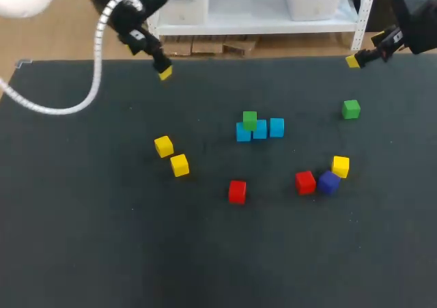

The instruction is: Place the blue cubes, place green cubes on the blue cubes, place the yellow cubes on the green cubes, then place the red cubes on the yellow cubes, and place purple cube on the red cubes.

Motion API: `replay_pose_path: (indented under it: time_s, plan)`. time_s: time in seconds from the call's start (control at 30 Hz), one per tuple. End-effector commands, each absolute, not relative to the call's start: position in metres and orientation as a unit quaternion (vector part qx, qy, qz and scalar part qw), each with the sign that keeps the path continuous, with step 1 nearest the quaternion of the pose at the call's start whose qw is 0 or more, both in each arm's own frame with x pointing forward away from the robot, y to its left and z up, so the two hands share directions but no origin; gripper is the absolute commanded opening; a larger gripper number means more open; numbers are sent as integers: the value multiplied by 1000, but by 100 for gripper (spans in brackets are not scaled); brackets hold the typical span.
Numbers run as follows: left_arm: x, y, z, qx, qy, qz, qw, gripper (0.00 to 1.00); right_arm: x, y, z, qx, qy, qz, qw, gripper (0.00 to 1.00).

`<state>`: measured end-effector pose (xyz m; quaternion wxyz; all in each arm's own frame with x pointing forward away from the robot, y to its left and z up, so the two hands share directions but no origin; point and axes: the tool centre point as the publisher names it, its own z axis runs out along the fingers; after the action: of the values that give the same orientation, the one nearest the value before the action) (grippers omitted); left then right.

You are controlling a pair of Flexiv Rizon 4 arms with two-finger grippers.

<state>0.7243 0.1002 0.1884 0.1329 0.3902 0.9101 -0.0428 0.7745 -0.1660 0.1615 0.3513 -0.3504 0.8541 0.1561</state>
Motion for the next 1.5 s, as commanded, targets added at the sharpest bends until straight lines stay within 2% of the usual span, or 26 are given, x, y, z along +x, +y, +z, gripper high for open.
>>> replay_pose_path:
  time_s: [0.03,0.63,1.5]
  plan:
    - [695,140,181,349,856,-134,357,100,774,-166,161,-351,853,157,352,100]
    - [710,161,185,276,841,-128,447,100,774,-166,161,-351,853,157,352,100]
    - [718,153,191,281,835,-137,453,100,774,-166,161,-351,853,157,352,100]
